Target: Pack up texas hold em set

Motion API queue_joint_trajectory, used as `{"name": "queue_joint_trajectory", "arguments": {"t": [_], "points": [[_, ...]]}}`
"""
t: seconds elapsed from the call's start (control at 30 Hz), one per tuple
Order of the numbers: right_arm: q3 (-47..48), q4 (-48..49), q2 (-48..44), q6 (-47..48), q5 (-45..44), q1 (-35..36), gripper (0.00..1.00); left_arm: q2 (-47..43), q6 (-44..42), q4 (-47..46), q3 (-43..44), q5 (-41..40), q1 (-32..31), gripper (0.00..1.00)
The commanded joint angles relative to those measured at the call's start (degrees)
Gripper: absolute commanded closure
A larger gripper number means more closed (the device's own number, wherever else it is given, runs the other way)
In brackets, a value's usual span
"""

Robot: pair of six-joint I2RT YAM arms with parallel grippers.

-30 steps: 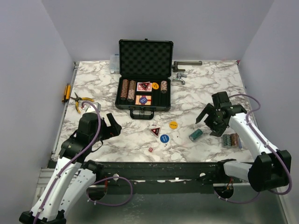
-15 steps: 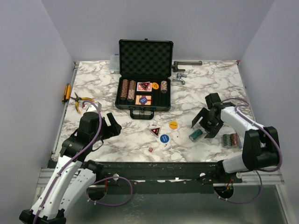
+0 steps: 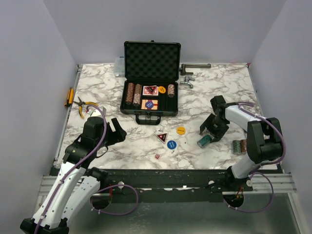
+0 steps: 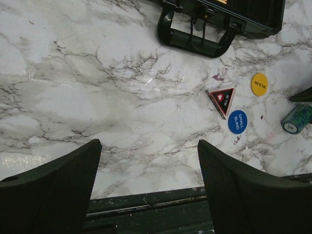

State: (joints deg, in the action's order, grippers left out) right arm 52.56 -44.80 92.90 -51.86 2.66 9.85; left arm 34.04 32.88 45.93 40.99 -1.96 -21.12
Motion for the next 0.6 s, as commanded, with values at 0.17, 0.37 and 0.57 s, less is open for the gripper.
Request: {"name": "queue_joint_trajectory", "arguments": {"t": [0.17, 0.37, 0.57], "points": [[-1.9, 2.8, -0.5, -1.4, -0.6, 0.0, 0.33, -0.7, -1.0, -0.8, -0.1, 0.5, -0.2, 0.20], [-2.1, 2.0, -1.9, -1.2, -0.3, 0.1, 0.17, -2.0, -1.0, -0.8, 0.0, -0.1, -0.2, 0.20], [-0.7, -0.6, -3.6, -1.7, -2.2, 0.1, 0.14, -3.1, -0.9, -0.8, 0.0, -0.6, 0.0, 0.21]]}}
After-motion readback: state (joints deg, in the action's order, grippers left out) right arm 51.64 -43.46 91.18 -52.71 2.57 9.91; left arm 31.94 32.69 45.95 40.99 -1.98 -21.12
